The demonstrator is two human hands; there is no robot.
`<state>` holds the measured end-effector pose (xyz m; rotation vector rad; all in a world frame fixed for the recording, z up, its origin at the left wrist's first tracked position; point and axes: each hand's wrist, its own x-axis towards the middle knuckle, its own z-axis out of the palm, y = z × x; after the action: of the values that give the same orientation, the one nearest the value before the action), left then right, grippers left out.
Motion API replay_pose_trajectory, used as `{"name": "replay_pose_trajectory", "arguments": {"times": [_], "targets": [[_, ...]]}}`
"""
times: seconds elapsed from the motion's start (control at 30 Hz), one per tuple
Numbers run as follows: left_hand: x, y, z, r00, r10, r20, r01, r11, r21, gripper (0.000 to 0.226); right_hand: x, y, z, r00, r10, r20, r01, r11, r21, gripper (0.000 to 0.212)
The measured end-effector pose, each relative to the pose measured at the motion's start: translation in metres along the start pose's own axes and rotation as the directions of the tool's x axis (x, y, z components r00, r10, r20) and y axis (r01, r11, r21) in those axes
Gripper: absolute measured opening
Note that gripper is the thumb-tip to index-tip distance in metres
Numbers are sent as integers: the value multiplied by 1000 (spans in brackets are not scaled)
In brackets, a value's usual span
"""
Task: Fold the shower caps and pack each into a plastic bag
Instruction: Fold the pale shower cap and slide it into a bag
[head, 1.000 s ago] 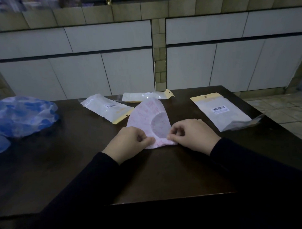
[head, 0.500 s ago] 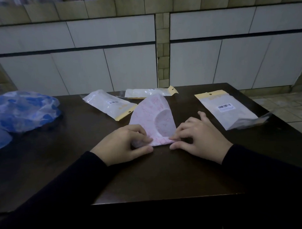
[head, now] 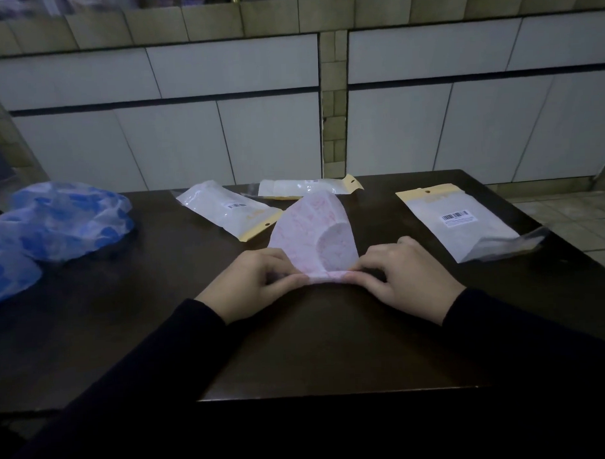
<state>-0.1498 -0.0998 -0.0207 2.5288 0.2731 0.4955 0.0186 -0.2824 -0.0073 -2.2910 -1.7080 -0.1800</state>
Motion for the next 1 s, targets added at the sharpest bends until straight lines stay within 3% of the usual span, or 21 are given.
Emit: {"name": "replay_pose_trajectory", "arguments": {"times": [0.17, 0.27, 0.4, 0.53, 0.63, 0.7, 0.8, 0.9, 1.0], "targets": [[3, -2, 2, 984, -174, -26, 174, 985, -20, 28, 10, -2, 8, 976, 187, 112, -209, 948, 241, 26], [7, 1, 3, 975, -220, -11, 220, 974, 51, 37, 15, -3, 12, 968, 236, 85, -248, 951, 183, 23], [11, 5, 3, 966, -251, -66, 256, 963, 88, 24, 16, -10, 12, 968, 247, 35, -249, 967, 62, 25], [8, 9, 5, 985, -136, -103, 154, 967, 205, 9, 10, -12, 15, 977, 185, -104, -190, 981, -39, 29], [6, 9, 5, 978, 170, -122, -112, 918, 381, 15, 9, -9, 16, 975, 85, -205, -98, 994, -54, 27], [6, 5, 4, 958, 282, -59, -238, 889, 390, 22, 9, -6, 18, 967, -22, -254, 6, 998, -67, 18], [5, -5, 1, 975, 221, -2, -215, 950, 225, 36, 7, -3, 18, 955, -104, -277, 81, 992, -94, 11], [7, -11, -1, 987, 161, 11, -161, 975, 156, 41, 5, 1, 15, 979, -100, -177, 78, 989, -127, 35], [12, -13, -1, 992, 127, 8, -128, 986, 108, 46, 6, 2, 10, 998, -26, -56, 22, 997, -70, 41]]}}
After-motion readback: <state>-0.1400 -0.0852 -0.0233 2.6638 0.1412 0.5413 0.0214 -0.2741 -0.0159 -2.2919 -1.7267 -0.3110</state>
